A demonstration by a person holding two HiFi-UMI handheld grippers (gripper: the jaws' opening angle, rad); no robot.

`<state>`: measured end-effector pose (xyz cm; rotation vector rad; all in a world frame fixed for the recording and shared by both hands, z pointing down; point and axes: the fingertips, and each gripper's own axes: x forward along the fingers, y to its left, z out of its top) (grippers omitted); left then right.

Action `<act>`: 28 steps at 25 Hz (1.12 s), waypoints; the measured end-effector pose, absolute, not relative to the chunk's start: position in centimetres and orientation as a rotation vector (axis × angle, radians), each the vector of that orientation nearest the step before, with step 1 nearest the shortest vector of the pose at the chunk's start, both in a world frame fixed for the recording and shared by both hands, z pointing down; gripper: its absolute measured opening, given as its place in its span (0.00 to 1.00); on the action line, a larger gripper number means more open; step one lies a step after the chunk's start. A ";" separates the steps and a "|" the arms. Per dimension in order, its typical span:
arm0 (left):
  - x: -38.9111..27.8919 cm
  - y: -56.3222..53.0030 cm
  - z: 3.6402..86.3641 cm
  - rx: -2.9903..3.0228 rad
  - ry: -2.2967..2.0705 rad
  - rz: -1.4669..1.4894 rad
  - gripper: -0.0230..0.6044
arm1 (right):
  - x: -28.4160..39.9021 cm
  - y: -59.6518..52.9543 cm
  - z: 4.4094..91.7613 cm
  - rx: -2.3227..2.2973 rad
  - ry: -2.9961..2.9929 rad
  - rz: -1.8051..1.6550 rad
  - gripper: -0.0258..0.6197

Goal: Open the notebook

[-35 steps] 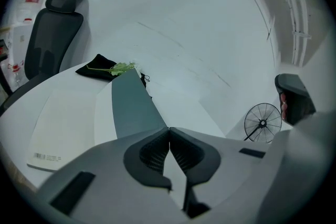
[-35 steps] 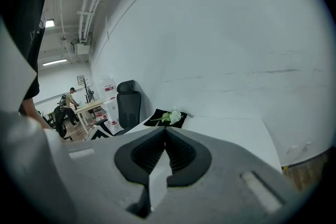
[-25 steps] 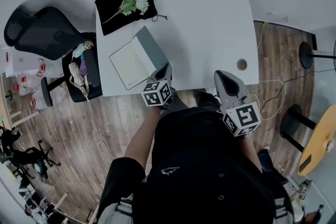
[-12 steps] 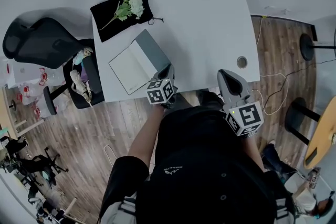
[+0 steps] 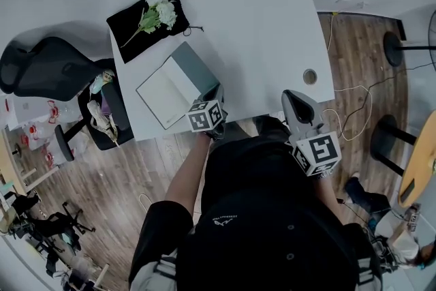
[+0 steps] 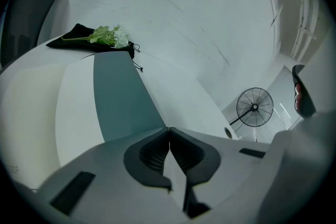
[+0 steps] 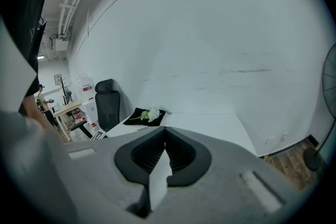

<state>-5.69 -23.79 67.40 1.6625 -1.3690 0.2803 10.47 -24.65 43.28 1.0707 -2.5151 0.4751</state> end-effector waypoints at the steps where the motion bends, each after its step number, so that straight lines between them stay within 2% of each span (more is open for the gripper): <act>1: -5.6 -23.8 67.7 1.658 -1.352 0.288 0.05 | 10.5 -24.7 43.3 1.075 -2.510 0.474 0.05; 28: -4.8 -24.3 71.4 1.625 -1.237 0.403 0.05 | 10.5 -24.2 43.9 1.103 -2.466 0.457 0.05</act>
